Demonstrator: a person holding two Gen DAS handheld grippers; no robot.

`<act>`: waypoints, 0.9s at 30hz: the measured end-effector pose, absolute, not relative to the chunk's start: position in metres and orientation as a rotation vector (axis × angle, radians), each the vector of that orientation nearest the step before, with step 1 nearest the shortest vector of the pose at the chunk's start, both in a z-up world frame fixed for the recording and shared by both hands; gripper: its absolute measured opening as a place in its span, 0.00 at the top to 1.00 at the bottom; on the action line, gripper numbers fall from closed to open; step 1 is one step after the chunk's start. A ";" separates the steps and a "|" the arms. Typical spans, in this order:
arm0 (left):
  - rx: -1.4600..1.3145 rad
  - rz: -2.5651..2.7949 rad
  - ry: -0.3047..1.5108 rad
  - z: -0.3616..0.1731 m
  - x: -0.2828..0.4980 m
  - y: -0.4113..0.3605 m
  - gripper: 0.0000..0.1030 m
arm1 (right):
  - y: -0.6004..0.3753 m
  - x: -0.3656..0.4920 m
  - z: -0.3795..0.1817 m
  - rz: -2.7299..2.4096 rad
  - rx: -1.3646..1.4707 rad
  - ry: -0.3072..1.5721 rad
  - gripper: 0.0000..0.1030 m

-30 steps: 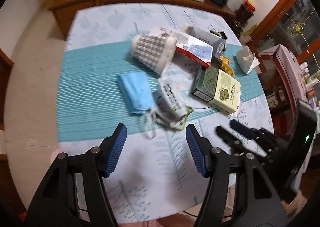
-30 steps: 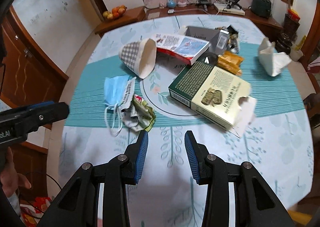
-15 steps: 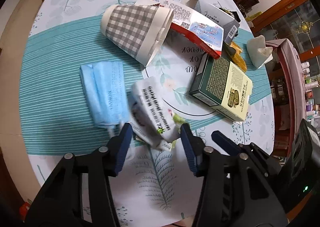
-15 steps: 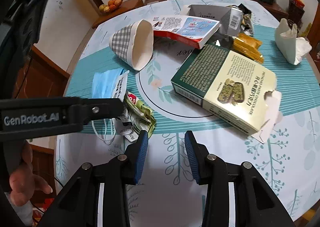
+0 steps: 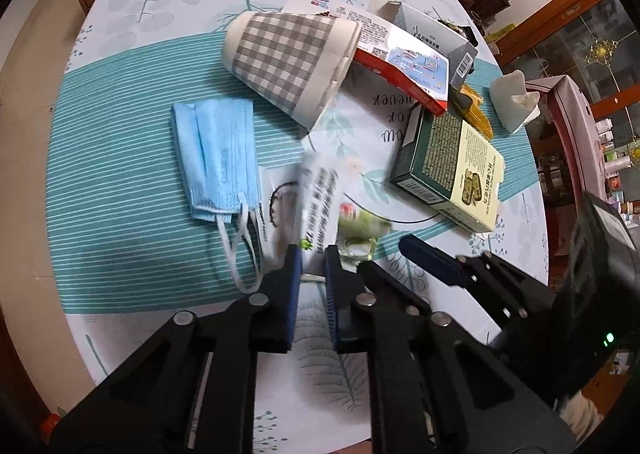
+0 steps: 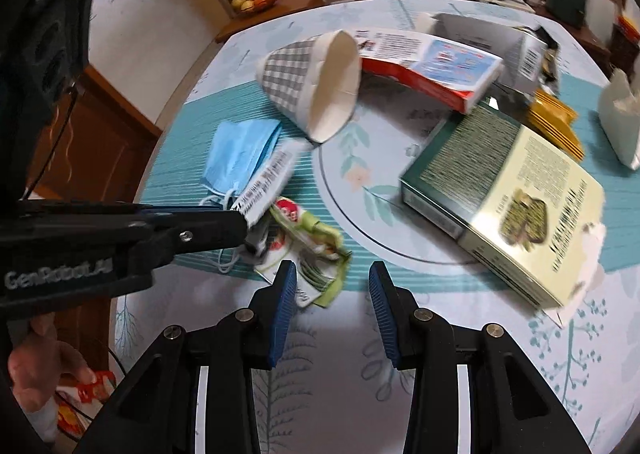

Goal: Collect trash
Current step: 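Grasp the white wrapper beside the blue mask with the left tool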

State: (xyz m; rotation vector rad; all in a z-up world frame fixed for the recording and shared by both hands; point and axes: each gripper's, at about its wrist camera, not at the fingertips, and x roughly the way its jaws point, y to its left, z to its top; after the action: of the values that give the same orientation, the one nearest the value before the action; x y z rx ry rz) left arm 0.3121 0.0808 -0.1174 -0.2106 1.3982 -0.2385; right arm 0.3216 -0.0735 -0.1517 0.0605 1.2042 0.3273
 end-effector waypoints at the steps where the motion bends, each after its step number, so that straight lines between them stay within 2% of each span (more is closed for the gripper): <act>1: -0.211 -0.238 1.397 -0.117 0.311 0.083 0.94 | -0.072 0.323 -0.153 0.331 0.056 1.204 0.62; 18: -0.204 -0.252 1.440 -0.123 0.314 0.086 0.94 | -0.065 0.348 -0.169 0.352 -0.007 1.161 0.62; 22: -0.208 -0.239 1.470 -0.132 0.320 0.086 0.91 | -0.062 0.354 -0.172 0.363 0.016 1.169 0.86; 24: -0.211 -0.235 1.469 -0.134 0.322 0.086 0.86 | -0.065 0.353 -0.171 0.371 0.027 1.175 0.89; 26: -0.210 -0.230 1.471 -0.135 0.323 0.086 0.74 | -0.067 0.351 -0.172 0.380 0.030 1.179 0.91; 27: -0.211 -0.226 1.473 -0.136 0.323 0.086 0.72 | -0.068 0.350 -0.171 0.380 0.031 1.178 0.92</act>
State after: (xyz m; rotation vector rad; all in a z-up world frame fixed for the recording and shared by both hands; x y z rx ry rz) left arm 0.3234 0.0857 -0.1359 -0.2109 1.4731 -0.2263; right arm 0.3499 -0.0683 -0.1714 0.0306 1.1784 0.3801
